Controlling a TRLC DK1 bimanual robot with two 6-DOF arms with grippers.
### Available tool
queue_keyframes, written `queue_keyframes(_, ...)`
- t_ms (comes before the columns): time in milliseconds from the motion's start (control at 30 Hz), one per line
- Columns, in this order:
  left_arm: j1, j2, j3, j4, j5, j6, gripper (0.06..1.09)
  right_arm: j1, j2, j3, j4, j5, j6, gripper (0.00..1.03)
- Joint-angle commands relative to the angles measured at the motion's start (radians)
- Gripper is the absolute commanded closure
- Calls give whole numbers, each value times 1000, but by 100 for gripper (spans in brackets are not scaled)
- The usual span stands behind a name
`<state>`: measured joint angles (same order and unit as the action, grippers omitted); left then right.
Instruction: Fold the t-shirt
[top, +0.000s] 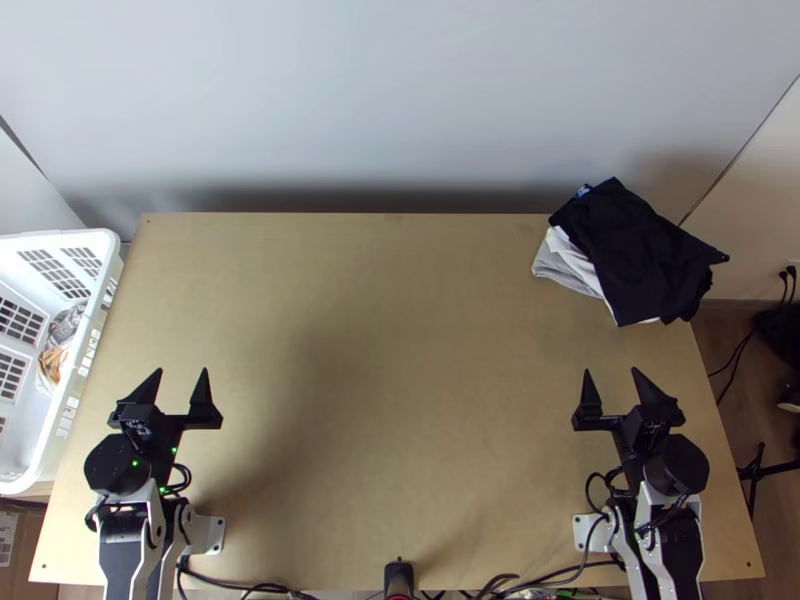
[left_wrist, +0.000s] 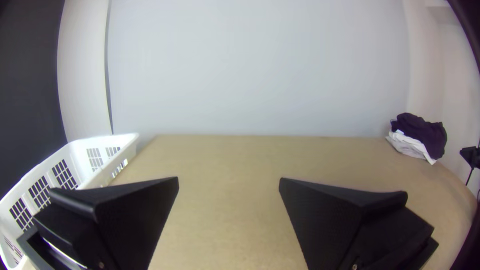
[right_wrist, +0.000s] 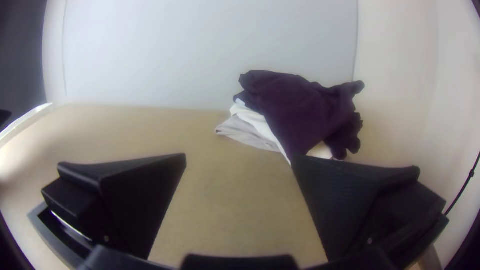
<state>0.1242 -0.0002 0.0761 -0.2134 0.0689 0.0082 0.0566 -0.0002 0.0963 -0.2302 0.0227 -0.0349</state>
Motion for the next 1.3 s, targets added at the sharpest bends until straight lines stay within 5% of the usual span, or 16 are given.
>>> queue_keyframes(0,0,0,1,0,0,1,10,0,0,0,0,0,0,5)
queue_keyframes(1267,-98,9,31,45,-4,-53,10,-23,2,43,68,-3,20,5)
